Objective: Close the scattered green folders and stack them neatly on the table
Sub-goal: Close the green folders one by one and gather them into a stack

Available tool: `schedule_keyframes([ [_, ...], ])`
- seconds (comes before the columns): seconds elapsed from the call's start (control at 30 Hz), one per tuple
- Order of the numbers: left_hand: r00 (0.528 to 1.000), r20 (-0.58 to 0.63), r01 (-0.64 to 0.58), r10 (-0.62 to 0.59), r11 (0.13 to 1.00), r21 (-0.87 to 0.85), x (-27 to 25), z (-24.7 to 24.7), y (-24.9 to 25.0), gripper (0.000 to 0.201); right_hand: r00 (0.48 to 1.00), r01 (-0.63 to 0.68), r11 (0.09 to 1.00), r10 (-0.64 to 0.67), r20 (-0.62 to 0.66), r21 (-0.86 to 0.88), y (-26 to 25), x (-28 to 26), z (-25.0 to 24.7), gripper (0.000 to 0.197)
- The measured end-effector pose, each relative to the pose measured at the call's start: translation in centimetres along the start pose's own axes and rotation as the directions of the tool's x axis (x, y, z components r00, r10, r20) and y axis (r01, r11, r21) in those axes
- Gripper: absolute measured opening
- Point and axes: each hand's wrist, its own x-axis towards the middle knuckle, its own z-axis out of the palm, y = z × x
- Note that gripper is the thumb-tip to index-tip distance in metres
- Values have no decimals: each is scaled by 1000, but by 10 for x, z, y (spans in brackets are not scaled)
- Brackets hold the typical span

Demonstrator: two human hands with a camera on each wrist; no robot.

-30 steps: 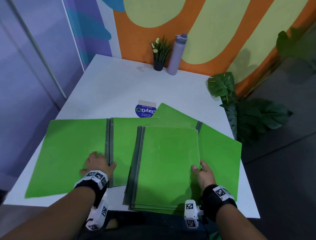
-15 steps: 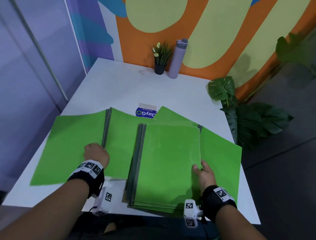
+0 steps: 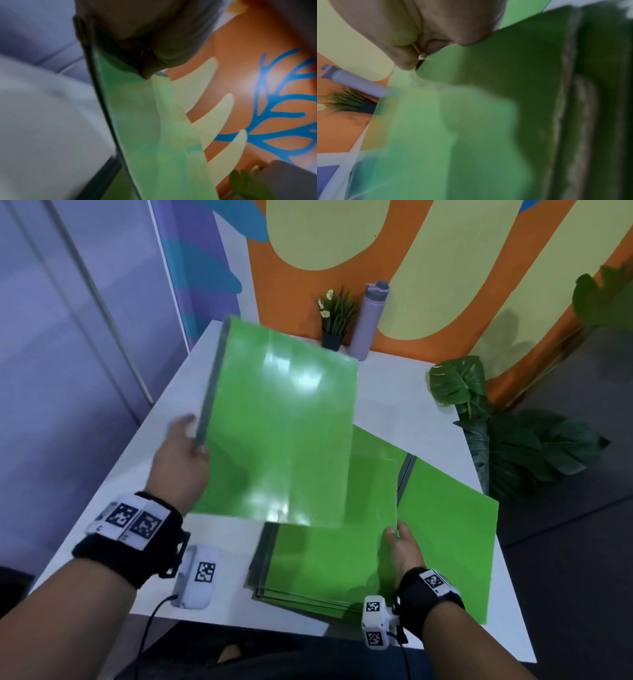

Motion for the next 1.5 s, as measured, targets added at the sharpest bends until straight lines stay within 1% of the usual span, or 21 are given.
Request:
schedule_keyframes([
  [0.1,961,215,159,-171,985,73,-11,41,-54,42,999,23,997,-26,36,75,-7,-4,16,51],
  [0.2,881,345,301,-325,946,123,-33,73,-99,39,996,49,997,-53,72,58,-8,-8,30,57],
  [0.27,810,452,375,-374,922,91,-45,84,-115,38,993,87,996,-87,80,3,-8,-9,36,55],
  [0.33,749,538,453,-386,891,8,-51,85,-116,46,990,118,993,-118,81,-1,-10,-9,37,55],
  [0.43,700,598,574,-390,806,-146,-48,79,-112,72,983,141,989,-145,111,43,-18,-9,35,56],
  [0.5,694,617,599,-370,773,-209,-45,78,-113,85,974,170,985,-173,146,33,-23,-8,36,55],
  [0.53,701,618,595,-356,769,-233,-44,79,-114,85,969,192,981,-191,158,7,-24,-6,36,53],
  [0.6,742,579,558,-338,790,-255,-43,80,-115,71,961,259,960,-244,133,-110,-26,0,37,46],
  [0.63,768,544,536,-338,804,-257,-42,81,-116,64,956,294,927,-279,95,-233,-26,6,35,45],
  [0.67,787,506,528,-352,809,-258,-41,83,-117,60,953,295,873,-299,51,-388,-24,13,32,46],
  [0.73,817,440,514,-372,816,-263,-40,84,-122,58,963,179,724,-269,-33,-666,-15,26,23,50],
  [0.77,830,409,504,-380,824,-259,-39,82,-124,56,969,132,654,-244,-43,-745,-8,30,19,55],
  [0.83,837,365,510,-407,823,-249,-39,81,-132,52,978,140,543,-207,29,-828,9,34,16,66],
  [0.93,805,350,567,-479,795,-215,-35,76,-144,56,977,207,438,-139,161,-875,28,35,12,87],
  [1.03,787,342,597,-513,772,-216,-30,73,-152,53,957,287,441,-161,240,-850,30,40,-11,96],
  [1.13,762,357,624,-539,759,-185,-26,77,-162,56,964,246,574,-227,137,-781,26,44,-35,95],
  [1.17,748,367,631,-553,764,-136,-26,77,-160,63,968,197,573,-240,68,-795,28,45,-39,89],
  [1.23,717,375,636,-588,772,-7,-27,82,-165,81,973,77,487,-229,-42,-870,32,44,-40,78],
  [1.33,682,387,651,-621,756,66,-32,89,-169,110,985,27,424,-167,-49,-905,38,38,-31,78],
  [1.43,667,399,647,-629,755,110,-37,91,-167,95,980,43,409,-193,-40,-912,39,32,-30,73],
  [1.5,659,402,643,-636,753,137,-40,91,-160,89,969,49,418,-240,-58,-907,36,31,-34,61],
])
